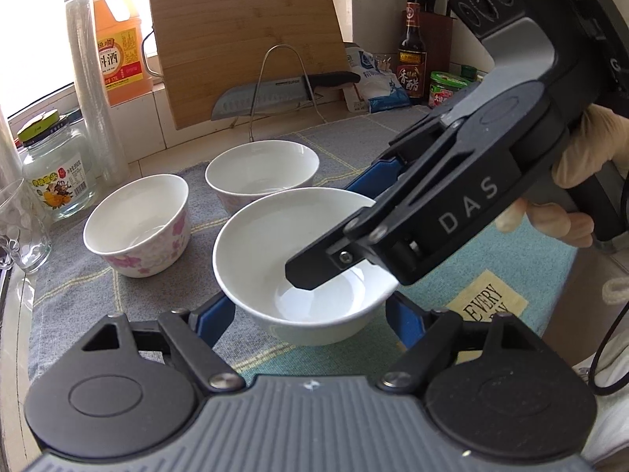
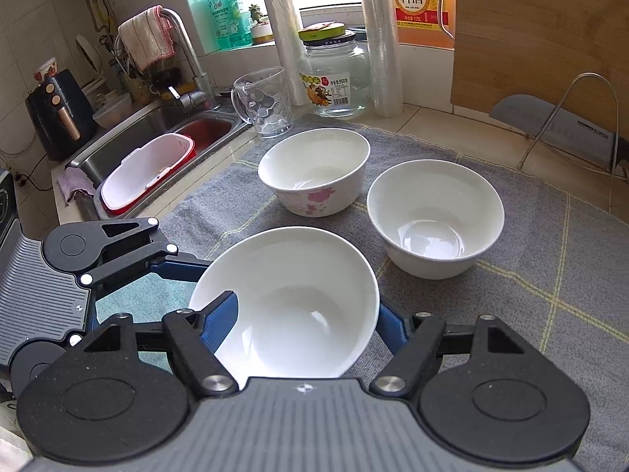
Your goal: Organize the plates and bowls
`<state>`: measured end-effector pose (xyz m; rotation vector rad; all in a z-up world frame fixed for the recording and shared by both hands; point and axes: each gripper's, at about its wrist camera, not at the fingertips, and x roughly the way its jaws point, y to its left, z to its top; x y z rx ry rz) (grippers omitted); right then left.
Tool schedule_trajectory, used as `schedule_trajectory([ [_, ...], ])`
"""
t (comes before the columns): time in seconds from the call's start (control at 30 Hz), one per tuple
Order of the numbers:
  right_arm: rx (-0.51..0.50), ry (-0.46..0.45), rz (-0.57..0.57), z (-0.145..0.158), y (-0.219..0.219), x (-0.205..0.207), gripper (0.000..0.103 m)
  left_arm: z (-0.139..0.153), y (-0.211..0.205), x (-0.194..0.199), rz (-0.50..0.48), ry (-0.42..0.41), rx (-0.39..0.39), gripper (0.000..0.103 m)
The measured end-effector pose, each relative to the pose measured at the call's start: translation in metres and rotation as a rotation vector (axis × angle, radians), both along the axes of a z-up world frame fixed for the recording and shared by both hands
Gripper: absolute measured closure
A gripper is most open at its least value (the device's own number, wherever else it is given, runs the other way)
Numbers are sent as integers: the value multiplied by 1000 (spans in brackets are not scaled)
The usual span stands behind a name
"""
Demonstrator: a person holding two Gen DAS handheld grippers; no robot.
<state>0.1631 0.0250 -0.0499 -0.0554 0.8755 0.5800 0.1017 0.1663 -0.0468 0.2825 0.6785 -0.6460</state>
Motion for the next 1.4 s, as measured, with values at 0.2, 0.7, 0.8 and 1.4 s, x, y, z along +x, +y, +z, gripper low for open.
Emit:
schedule_trajectory([
  [0.2,-12,-4,-65,1,-23,-14,23,2,-22,-2,-68,6,-5,20],
  [0.7,-34,-2,-218,0,-80,-36,23,-3,-76,7,-214,39,-31,20],
  [0.8,-39,4,-236,-1,-89,-37,23,-6,-84,9,-228,48,-32,20],
  [1.4,-31,36,-252,-11,-104,-36,18,-15,-98,13,-247,70,-16,19],
])
